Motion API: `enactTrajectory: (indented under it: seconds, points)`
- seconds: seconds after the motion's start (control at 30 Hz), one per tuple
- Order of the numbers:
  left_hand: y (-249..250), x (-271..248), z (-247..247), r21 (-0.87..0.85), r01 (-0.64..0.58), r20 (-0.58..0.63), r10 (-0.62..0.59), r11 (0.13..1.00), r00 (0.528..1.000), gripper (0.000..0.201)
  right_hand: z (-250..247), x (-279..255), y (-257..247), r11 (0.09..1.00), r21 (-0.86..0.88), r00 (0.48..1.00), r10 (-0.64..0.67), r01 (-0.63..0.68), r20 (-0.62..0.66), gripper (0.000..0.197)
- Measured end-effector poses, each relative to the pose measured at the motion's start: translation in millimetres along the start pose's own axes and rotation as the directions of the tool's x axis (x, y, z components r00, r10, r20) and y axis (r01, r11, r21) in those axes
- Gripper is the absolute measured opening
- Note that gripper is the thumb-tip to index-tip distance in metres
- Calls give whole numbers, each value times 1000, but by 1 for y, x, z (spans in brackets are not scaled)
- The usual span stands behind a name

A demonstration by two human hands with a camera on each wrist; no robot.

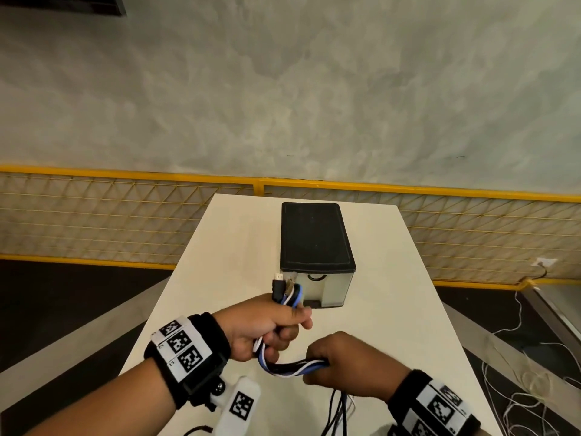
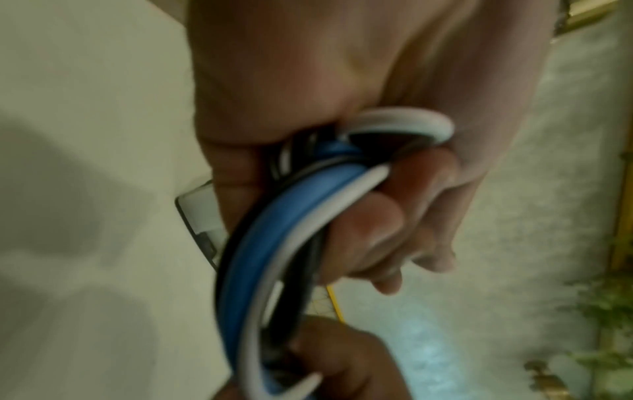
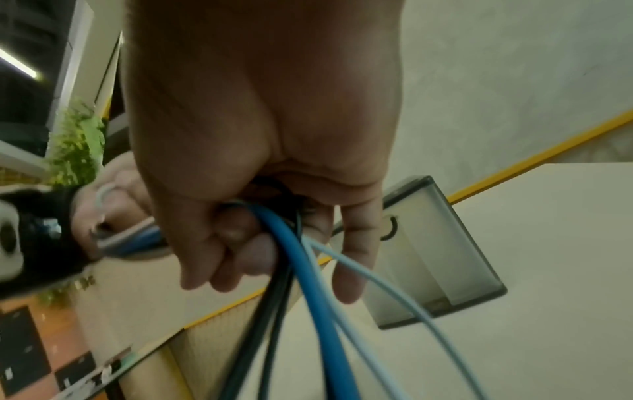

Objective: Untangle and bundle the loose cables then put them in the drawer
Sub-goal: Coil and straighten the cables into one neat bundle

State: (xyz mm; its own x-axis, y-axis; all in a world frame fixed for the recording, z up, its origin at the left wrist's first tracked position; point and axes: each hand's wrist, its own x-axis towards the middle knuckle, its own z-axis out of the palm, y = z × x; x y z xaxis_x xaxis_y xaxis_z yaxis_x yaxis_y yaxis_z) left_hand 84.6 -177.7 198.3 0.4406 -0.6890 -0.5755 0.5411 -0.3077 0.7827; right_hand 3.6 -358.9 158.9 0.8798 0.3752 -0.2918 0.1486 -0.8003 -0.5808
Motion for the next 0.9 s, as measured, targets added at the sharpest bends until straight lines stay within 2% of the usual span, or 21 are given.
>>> enactTrajectory:
  seconds: [0.13, 0.23, 0.33, 0.4, 0.5, 0.63, 0.73, 0.8, 0.9]
  points:
    - [-6, 1, 6, 245, -22, 25, 17, 969, 1000, 12, -13, -1, -7, 999, 14, 994, 49, -48, -95, 19]
    - [-10, 1, 10, 292, -92, 30, 87, 952, 996, 11, -26, 1, -11, 997, 43, 986, 67, -61, -153, 21]
    - [-12, -1, 13, 337, -136, 46, 128, 932, 991, 22, -34, 4, -18, 992, 90, 978, 100, -85, -183, 21]
    - [-14, 0, 12, 430, -104, -22, 126, 897, 992, 25, -35, 6, -20, 991, 118, 981, 89, -69, -174, 10]
    - [-19, 3, 11, 562, -42, -142, 146, 826, 979, 20, -37, 5, -15, 973, 227, 984, 71, -33, -162, 16]
    - [-27, 5, 12, 572, -103, -127, 211, 814, 969, 11, -41, 5, -9, 936, 351, 992, 50, -6, -116, 16]
    - [-31, 8, 12, 540, -140, -148, 257, 830, 955, 18, -34, 6, -9, 931, 364, 987, 68, -9, -148, 12]
    - [-33, 11, 10, 547, -157, -172, 294, 822, 940, 23, -31, 7, -10, 947, 322, 979, 78, -14, -187, 19]
    - [-38, 17, 10, 596, -183, -205, 368, 782, 907, 13, -29, 7, -11, 933, 361, 973, 95, -13, -212, 26]
